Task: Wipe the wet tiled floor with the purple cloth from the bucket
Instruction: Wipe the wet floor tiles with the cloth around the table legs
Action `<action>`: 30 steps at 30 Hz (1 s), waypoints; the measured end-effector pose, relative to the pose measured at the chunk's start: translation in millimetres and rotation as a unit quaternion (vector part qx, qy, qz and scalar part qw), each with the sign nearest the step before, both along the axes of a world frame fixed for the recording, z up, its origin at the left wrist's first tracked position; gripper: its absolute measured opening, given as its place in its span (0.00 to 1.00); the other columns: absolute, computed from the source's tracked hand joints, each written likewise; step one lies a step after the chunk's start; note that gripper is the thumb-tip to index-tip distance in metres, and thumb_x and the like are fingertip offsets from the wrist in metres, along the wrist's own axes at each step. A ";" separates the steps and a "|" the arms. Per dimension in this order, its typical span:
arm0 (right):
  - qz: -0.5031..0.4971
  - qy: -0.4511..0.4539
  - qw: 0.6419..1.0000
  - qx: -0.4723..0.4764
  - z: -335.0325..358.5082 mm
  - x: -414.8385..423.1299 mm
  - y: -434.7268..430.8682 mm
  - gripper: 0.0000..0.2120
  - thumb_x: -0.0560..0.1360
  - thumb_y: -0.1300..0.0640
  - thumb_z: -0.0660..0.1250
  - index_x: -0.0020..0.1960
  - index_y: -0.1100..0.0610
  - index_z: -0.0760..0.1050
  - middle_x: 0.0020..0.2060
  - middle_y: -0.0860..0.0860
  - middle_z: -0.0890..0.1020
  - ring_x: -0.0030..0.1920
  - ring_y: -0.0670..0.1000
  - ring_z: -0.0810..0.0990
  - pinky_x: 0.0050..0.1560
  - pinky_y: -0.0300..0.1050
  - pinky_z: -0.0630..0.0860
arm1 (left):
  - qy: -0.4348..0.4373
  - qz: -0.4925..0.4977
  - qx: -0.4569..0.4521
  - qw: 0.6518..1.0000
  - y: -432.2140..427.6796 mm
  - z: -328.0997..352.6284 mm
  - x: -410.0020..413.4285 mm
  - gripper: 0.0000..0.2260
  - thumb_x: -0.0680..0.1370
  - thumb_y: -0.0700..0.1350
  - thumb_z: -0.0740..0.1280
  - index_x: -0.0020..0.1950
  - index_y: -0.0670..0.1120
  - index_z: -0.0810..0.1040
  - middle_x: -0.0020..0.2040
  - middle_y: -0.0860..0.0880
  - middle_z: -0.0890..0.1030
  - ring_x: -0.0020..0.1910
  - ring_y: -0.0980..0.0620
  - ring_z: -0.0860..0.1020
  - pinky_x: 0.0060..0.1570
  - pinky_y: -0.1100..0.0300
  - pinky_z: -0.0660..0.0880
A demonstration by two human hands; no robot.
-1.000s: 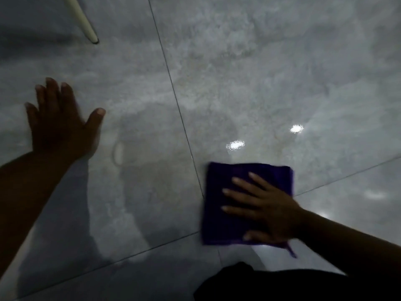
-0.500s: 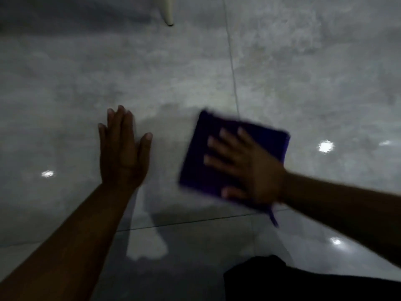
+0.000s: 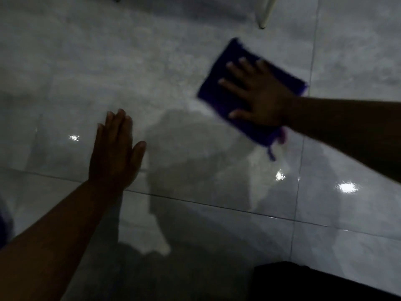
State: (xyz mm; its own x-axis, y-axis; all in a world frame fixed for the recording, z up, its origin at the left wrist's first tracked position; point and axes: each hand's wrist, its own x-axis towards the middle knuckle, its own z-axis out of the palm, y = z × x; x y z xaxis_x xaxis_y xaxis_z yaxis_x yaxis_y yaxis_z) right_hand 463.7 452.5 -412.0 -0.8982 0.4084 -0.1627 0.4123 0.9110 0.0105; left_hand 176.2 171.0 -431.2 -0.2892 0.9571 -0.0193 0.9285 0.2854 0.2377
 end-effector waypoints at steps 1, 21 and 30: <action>0.045 0.019 0.999 -0.008 -4.3 -26.7 -26.2 0.40 0.76 0.28 0.48 0.81 0.48 0.52 0.81 0.60 0.53 0.80 0.68 0.51 0.76 0.72 0.49 | -0.003 0.020 0.005 1.000 -0.7 0.7 -4.7 0.30 0.81 0.57 0.52 0.78 0.40 0.59 0.80 0.40 0.56 0.81 0.42 0.50 0.78 0.46 0.47; 0.182 0.067 0.980 -0.044 -16.2 -188.9 -150.4 0.36 0.78 0.31 0.51 0.80 0.49 0.58 0.80 0.57 0.58 0.80 0.65 0.52 0.76 0.70 0.49 | -0.023 0.115 0.026 0.993 -50.3 -7.1 -88.4 0.29 0.82 0.58 0.45 0.79 0.44 0.57 0.81 0.44 0.56 0.80 0.42 0.52 0.78 0.45 0.50; 0.320 -0.006 0.946 -0.060 -1.4 -30.8 -62.0 0.35 0.76 0.33 0.59 0.78 0.48 0.61 0.78 0.58 0.64 0.79 0.63 0.58 0.75 0.70 0.55 | 0.042 0.138 -0.041 0.989 -42.6 -5.9 -87.4 0.29 0.81 0.59 0.46 0.78 0.44 0.57 0.81 0.43 0.55 0.80 0.40 0.51 0.78 0.41 0.48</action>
State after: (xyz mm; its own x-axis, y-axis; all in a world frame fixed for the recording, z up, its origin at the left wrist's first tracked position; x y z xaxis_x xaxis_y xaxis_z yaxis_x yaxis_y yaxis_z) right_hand 433.0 390.5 -413.5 -0.9532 -0.2395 -0.1844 -0.2225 0.9689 -0.1083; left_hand 88.7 128.3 -437.1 -0.5435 0.8375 -0.0573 0.8279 0.5460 0.1281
